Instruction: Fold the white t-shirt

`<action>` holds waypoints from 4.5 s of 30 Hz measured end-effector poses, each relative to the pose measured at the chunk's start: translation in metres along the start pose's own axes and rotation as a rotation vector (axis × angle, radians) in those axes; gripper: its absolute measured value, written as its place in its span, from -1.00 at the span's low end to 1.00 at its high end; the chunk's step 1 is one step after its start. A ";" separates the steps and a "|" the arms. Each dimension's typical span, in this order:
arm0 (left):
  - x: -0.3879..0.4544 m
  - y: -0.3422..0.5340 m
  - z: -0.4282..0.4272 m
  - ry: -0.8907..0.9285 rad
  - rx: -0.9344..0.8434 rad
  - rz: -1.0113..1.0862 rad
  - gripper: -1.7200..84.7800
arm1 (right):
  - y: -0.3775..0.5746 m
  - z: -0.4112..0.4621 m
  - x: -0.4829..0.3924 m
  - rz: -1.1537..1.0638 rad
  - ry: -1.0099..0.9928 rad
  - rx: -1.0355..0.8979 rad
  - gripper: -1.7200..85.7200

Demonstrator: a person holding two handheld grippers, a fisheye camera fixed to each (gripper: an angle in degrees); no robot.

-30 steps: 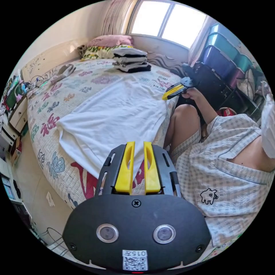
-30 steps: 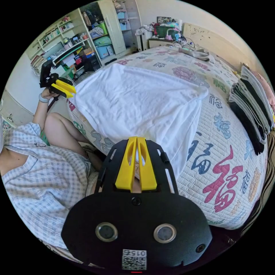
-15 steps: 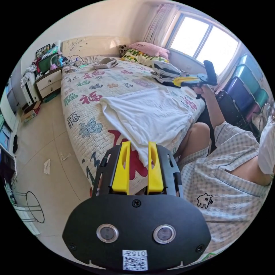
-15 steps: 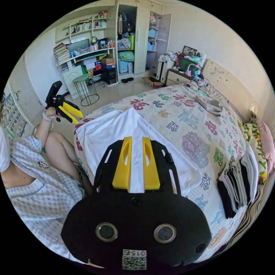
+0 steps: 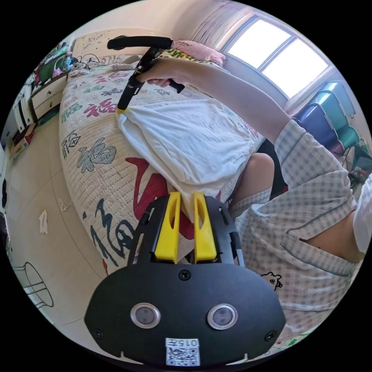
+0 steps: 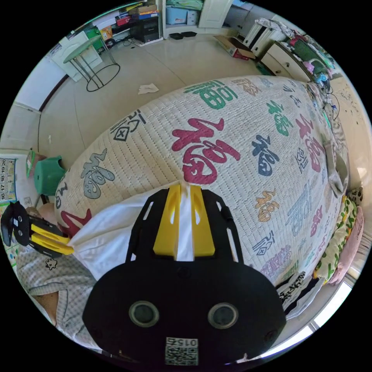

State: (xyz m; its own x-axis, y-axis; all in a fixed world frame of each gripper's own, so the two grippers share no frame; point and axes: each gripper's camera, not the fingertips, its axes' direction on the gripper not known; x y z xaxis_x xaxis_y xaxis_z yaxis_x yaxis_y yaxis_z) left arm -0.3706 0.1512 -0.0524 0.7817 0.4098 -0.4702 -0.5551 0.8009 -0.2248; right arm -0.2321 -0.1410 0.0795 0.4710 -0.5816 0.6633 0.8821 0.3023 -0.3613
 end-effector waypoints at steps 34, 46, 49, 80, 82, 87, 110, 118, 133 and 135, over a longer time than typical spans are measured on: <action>0.168 -0.167 0.216 0.278 -0.082 0.406 -0.93 | 0.434 0.046 0.292 0.608 -0.581 0.636 -0.93; 0.199 -0.174 0.201 0.334 -0.034 0.600 -0.73 | 0.519 0.037 0.289 0.472 -0.522 0.701 -0.73; 0.211 -0.182 0.225 0.279 -0.026 0.597 -0.75 | 0.518 0.030 0.271 0.422 -0.456 0.646 -0.72; 0.041 -0.360 0.299 -0.212 -0.030 0.231 -0.96 | 0.643 0.107 0.157 0.248 -0.473 0.512 -0.97; 0.044 -0.360 0.301 -0.124 -0.032 0.287 -0.94 | 0.646 0.111 0.156 0.240 -0.481 0.507 -0.97; 0.050 -0.370 0.340 -0.127 -0.148 0.334 -0.86 | 0.647 0.114 0.149 0.232 -0.455 0.486 -0.97; 0.072 -0.393 0.299 -0.042 0.018 0.398 -0.82 | 0.680 0.116 0.128 0.227 -0.473 0.551 -0.79; 0.066 -0.409 0.325 0.003 -0.024 0.325 -0.94 | 0.658 0.126 0.094 0.151 -0.400 0.442 -0.94; 0.056 -0.353 0.241 -0.036 0.103 0.255 -0.81 | 0.689 0.092 0.081 0.172 -0.313 0.631 -0.78; 0.072 -0.314 0.207 -0.065 0.099 0.307 -0.78 | 0.680 0.083 0.063 0.071 -0.282 0.674 -0.77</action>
State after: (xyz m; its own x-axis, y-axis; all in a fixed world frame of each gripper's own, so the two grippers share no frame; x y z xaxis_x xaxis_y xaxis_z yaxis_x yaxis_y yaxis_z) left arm -0.0811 0.0197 0.1605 0.5999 0.6633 -0.4473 -0.7399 0.6727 0.0052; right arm 0.3984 0.0907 -0.0707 0.4314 -0.3542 0.8298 0.6211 0.7836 0.0116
